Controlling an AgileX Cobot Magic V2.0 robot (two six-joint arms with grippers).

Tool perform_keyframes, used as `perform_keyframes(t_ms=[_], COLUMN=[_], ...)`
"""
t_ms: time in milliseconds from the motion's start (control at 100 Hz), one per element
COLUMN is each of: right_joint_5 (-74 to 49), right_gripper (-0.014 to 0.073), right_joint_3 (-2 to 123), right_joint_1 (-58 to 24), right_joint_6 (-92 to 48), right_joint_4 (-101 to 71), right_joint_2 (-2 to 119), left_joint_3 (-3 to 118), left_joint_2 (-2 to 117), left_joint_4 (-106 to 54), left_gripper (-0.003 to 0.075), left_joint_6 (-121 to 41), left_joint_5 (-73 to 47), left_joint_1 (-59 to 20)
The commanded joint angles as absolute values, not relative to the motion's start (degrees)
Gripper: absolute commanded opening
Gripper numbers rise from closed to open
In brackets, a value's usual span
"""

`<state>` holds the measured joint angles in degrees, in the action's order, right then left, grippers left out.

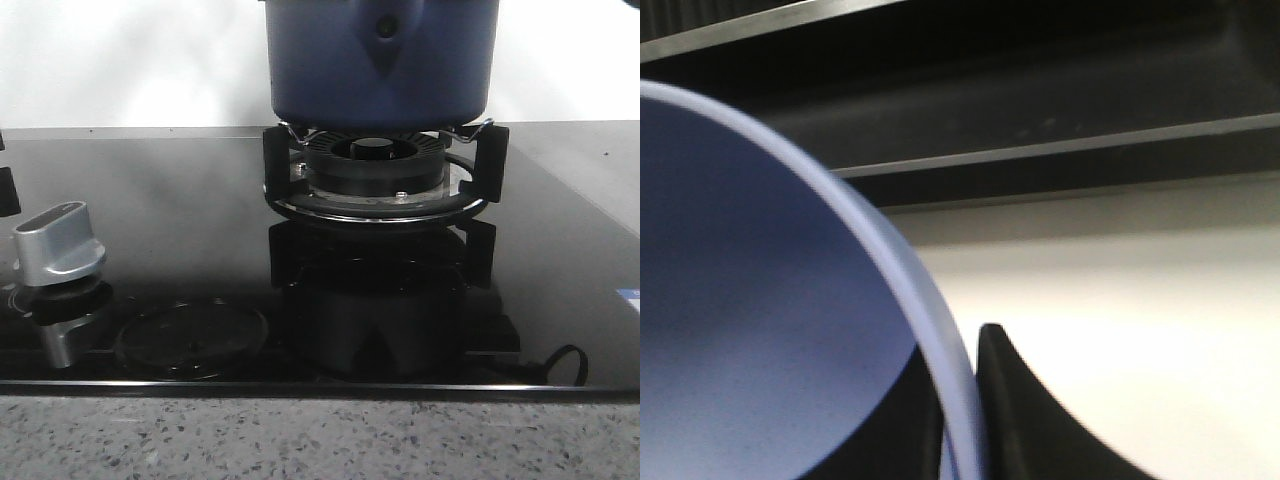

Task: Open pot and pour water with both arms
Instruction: 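Tilt the bowl with the right gripper to pour water into the pot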

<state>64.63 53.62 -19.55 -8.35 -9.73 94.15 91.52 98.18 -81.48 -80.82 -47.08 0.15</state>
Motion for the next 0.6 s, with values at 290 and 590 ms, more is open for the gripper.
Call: perform_keyframes(t_ms=[290,590], right_joint_5=[75.60,75.60], right_gripper=[-0.0057,-0.0057], right_joint_3=[54.99,55.23], right_joint_1=[-19.51,-19.51], right_joint_6=[-8.41,-8.41], right_joint_4=[-7.38,-7.16], right_joint_2=[93.38,93.38], left_joint_3=[93.97,93.97], left_joint_2=[94.57,94.57], left_joint_4=[-86.45,-86.45], left_gripper=[0.0211,0.0211], left_joint_6=[-80.27,-80.27], left_joint_5=[-47.25,-47.25], left_joint_1=[0.29,0.29])
